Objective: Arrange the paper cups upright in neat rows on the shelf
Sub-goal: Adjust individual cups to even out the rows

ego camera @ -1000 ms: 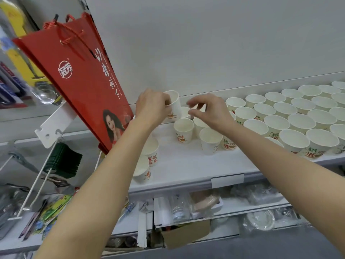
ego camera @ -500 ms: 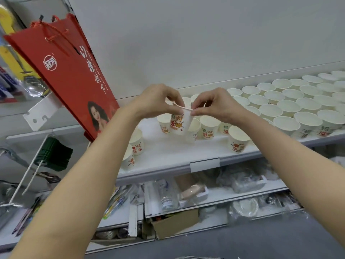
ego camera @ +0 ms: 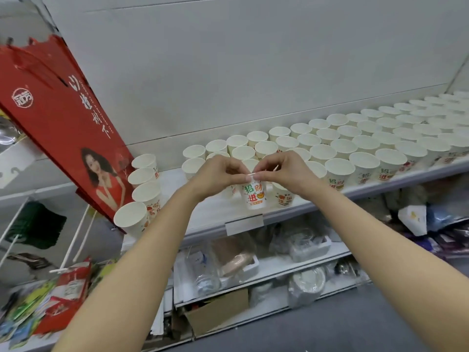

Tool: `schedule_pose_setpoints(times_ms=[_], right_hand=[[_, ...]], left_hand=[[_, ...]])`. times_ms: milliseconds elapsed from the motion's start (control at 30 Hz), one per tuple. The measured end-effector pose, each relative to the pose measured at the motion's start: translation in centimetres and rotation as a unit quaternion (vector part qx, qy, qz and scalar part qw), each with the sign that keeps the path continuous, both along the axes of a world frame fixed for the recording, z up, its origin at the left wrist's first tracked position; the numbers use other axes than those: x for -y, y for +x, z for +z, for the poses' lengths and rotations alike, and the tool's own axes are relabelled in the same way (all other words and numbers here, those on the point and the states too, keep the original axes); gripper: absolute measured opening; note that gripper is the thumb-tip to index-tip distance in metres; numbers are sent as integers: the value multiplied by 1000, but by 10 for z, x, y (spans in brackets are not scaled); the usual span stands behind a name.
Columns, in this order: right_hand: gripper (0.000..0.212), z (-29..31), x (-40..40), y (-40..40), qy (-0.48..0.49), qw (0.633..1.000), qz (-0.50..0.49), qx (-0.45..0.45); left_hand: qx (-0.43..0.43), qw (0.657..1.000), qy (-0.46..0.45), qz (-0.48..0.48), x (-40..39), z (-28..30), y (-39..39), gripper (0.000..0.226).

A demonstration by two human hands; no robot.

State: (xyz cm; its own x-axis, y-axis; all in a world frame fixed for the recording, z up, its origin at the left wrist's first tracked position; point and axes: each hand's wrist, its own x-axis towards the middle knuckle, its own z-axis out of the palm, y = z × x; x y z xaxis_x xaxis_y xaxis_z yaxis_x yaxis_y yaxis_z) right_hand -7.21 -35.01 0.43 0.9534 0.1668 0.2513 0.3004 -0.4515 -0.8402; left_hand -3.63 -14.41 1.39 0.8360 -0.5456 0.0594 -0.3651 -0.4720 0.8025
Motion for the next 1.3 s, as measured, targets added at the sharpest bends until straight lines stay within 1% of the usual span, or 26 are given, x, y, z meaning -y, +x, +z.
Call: schedule_pose_setpoints(times_ms=[100,167,267,333,400,467,533,600,667,700,800,900,1000,1100,1200,1300], right_hand=[[6,-11,1,-3,-26,999,-26,11],[6,-17,1,-2,-59,997,-38,21],[4,-19,3,3,-114,992,-44,44],[2,-21,3,9,-175,981,-36,71],[4,-27,2,14,-245,964,-28,103],[5,-35,2,17,-286,950,-20,126],[4,-41,3,15,-312,939,-7,144],[5,-47,11,10,-317,930,5,186],[9,-50,20,7,-313,924,12,218],[10,-52,24,7,-314,922,14,224],[11,-55,29,8,-322,919,7,229],[9,-57,28,10,-342,911,3,231],[8,-60,29,11,-350,908,-10,231],[9,-64,31,10,-339,913,-23,224],[10,-63,31,10,-319,924,-28,211],[8,-61,33,10,-323,922,-24,212]], left_hand=[[-11,999,-28,42,4,-18,-8,9],[-3,996,-43,80,5,-27,-11,11],[38,986,-54,151,-3,-32,-12,17],[85,972,-20,218,-21,-34,-10,16],[152,940,44,302,-51,-37,-6,15],[214,889,125,384,-86,-40,-3,17],[226,845,210,438,-114,-42,-1,23],[204,822,277,454,-129,-45,0,28],[166,820,319,446,-133,-48,0,32],[149,820,339,437,-133,-50,0,30],[143,812,389,411,-125,-51,-1,16],[156,822,371,403,-111,-51,-3,14],[189,848,335,366,-87,-51,-11,12],[198,875,300,325,-57,-50,-23,10],[219,885,289,293,-33,-46,-31,10],[214,894,285,270,-20,-43,-39,9]])
